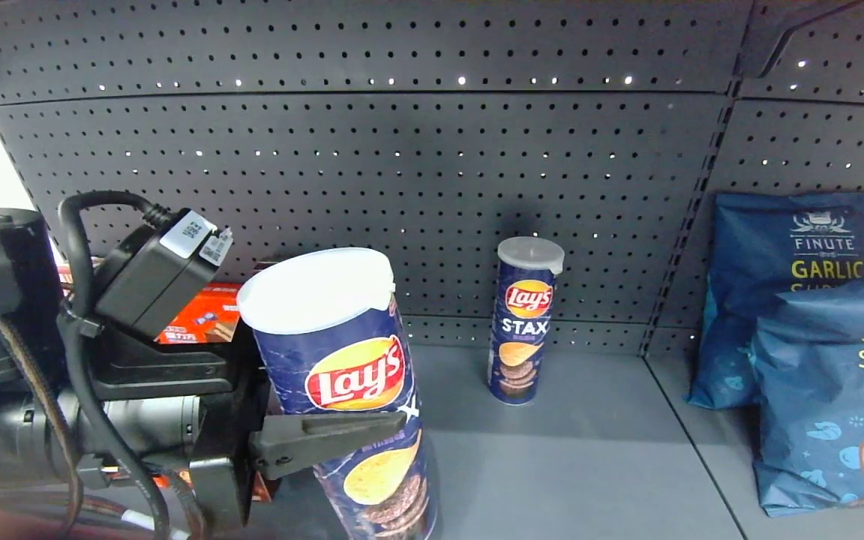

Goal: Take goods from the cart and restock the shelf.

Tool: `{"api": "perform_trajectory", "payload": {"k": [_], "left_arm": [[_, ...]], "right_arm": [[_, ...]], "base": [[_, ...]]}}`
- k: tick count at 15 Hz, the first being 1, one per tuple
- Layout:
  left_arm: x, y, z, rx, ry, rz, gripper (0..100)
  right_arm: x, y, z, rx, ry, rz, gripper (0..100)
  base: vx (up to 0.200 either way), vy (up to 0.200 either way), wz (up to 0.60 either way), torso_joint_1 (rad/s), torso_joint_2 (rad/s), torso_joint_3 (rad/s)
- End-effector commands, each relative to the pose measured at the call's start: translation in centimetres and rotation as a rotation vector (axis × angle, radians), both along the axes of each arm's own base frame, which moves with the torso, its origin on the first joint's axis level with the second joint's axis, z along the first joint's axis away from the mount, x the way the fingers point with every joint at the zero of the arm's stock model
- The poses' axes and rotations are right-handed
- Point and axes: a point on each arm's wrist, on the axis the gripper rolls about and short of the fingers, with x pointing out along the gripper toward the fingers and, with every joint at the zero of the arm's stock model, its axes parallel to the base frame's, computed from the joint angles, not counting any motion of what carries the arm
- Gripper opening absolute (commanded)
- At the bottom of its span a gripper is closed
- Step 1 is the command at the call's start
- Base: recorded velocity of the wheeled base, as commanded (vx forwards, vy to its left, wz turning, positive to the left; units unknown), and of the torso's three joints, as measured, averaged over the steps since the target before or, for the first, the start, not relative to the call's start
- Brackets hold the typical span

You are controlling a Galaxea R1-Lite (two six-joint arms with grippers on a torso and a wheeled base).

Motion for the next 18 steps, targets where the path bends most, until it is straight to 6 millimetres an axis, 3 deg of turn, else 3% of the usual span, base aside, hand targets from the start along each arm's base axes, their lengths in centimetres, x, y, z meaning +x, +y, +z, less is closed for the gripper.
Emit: {"api": "perform_trajectory", "payload": {"k": [1, 13, 14, 15, 17, 18], "left_arm": [[0.0, 0.0, -0.1, 0.001, 0.003, 0.004, 0], [0.1, 0.4, -0.6, 0.011, 0.017, 0.022, 0], [0.2, 0.4, -0.5, 0.01, 0.014, 0.023, 0], [0.2, 0.3, -0.4, 0.008, 0.012, 0.02, 0], [0.3, 0.1, -0.8, 0.016, 0.024, 0.017, 0], [0.4, 0.1, -0.9, 0.02, 0.028, 0.021, 0]], "right_arm": [[0.0, 0.0, 0.0, 0.0, 0.002, 0.0, 100], [0.0, 0.0, 0.1, -0.021, 0.001, 0.02, 100], [-0.2, 0.1, 4.0, -0.041, -0.045, 0.045, 100], [1.9, 0.1, 9.4, -0.005, 0.03, 0.063, 100], [2.4, 0.3, 12.8, 0.02, -0.051, 0.151, 100], [2.8, 0.5, 13.7, -0.021, -0.051, 0.285, 100]], "base": [[0.0, 0.0, 0.0, 0.0, 0.0, 0.0], [0.0, 0.0, -0.05, 0.0, 0.0, 0.0], [0.0, 0.0, 0.0, 0.0, 0.0, 0.0], [0.0, 0.0, 0.0, 0.0, 0.0, 0.0], [0.0, 0.0, 0.0, 0.0, 0.0, 0.0], [0.0, 0.0, 0.0, 0.0, 0.0, 0.0]]}}
